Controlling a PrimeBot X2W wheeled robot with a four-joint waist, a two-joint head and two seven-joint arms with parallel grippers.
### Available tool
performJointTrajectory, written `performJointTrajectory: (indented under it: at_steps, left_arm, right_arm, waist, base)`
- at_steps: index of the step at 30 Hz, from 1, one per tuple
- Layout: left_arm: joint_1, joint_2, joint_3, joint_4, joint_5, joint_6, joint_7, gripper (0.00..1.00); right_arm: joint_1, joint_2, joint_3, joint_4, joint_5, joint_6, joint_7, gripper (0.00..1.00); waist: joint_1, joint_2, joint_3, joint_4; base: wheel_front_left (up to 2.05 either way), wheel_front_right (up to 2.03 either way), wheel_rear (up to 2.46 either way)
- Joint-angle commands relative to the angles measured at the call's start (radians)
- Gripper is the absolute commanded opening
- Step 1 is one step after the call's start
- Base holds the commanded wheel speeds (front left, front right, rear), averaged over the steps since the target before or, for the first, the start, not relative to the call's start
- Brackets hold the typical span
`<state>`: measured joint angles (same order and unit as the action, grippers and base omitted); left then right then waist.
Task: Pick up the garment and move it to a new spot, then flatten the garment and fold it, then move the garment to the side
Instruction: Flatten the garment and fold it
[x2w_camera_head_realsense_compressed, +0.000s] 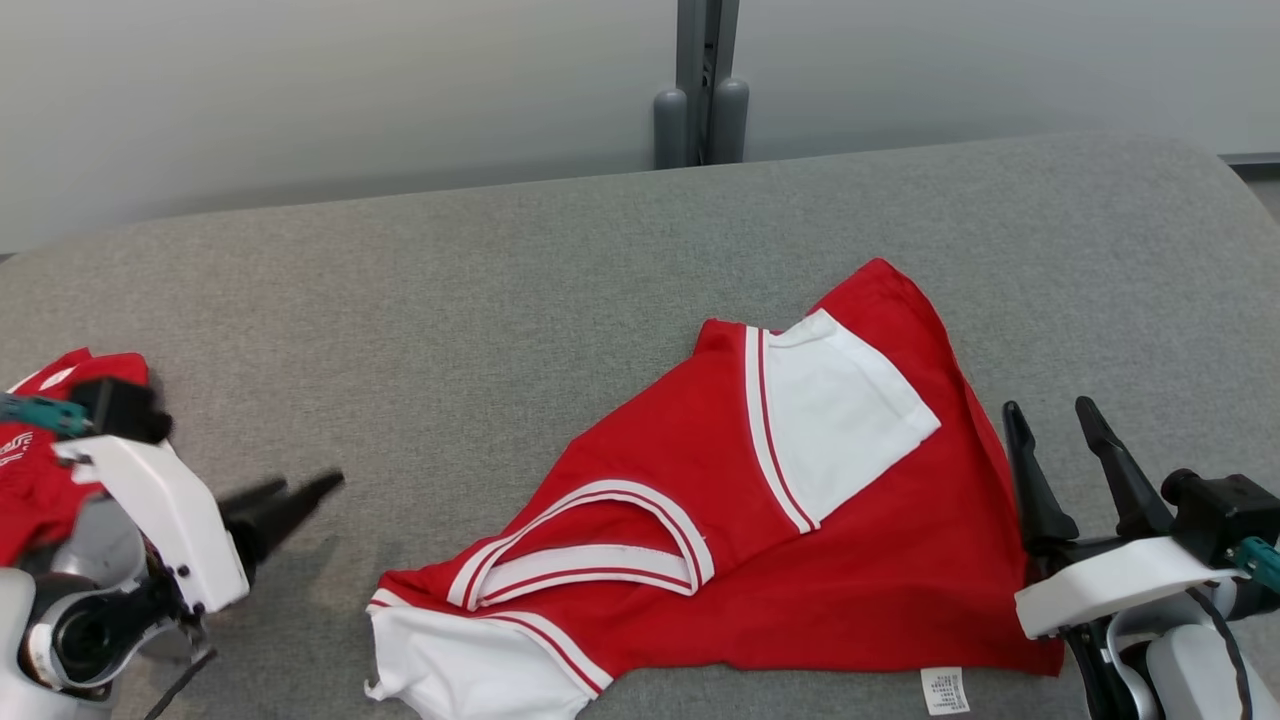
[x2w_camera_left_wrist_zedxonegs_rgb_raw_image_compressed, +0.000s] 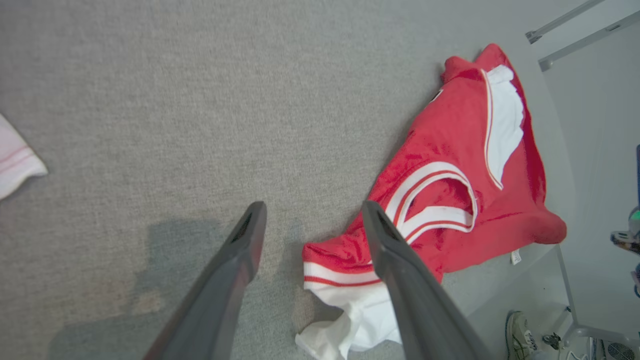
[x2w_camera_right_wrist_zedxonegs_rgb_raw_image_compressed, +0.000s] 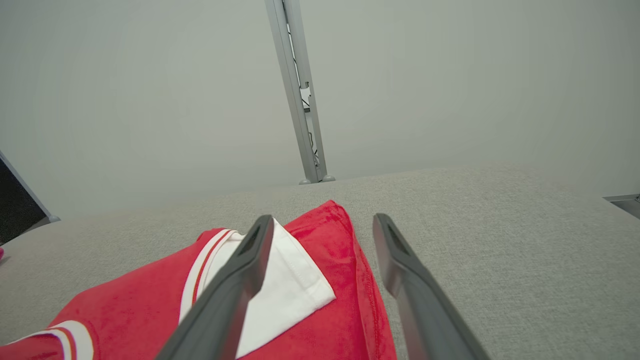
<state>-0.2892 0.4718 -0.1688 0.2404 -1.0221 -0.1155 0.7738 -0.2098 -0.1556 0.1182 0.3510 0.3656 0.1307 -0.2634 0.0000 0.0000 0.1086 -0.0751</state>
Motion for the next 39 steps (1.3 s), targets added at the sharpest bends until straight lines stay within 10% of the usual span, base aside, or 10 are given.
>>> performJointTrajectory:
  at_steps: [1,23,29,39]
  left_arm:
    - [0.009,0.002,0.013,-0.027,0.017,-0.009,-0.044,1.0]
    - [0.342,-0.188,0.096,-0.296,0.497,0.168,-0.966,1.0]
    - [0.393,-0.256,0.108,-0.255,0.555,0.213,-1.032,1.0]
    - [0.397,-0.332,0.129,-0.194,0.607,0.17,-1.04,1.0]
  right_arm:
    - [0.012,-0.006,-0.004,-0.005,-0.004,0.0,-0.002,1.0]
    - [0.127,0.034,-0.137,-0.225,-0.098,0.0,-0.001,1.0]
    - [0.16,0.041,-0.138,-0.25,-0.11,0.0,-0.001,1.0]
    - [0.185,0.037,-0.128,-0.271,-0.121,0.0,-0.001,1.0]
  waist:
    - [0.0,0.0,-0.007,0.007]
    - [0.0,0.0,-0.073,0.051]
    - [0.0,0.0,-0.085,0.049]
    - [0.0,0.0,-0.099,0.049]
  base:
    - [0.0,0.0,0.0]
    - [0.0,0.0,0.0]
    - [0.0,0.0,0.0]
    - [0.0,0.0,0.0]
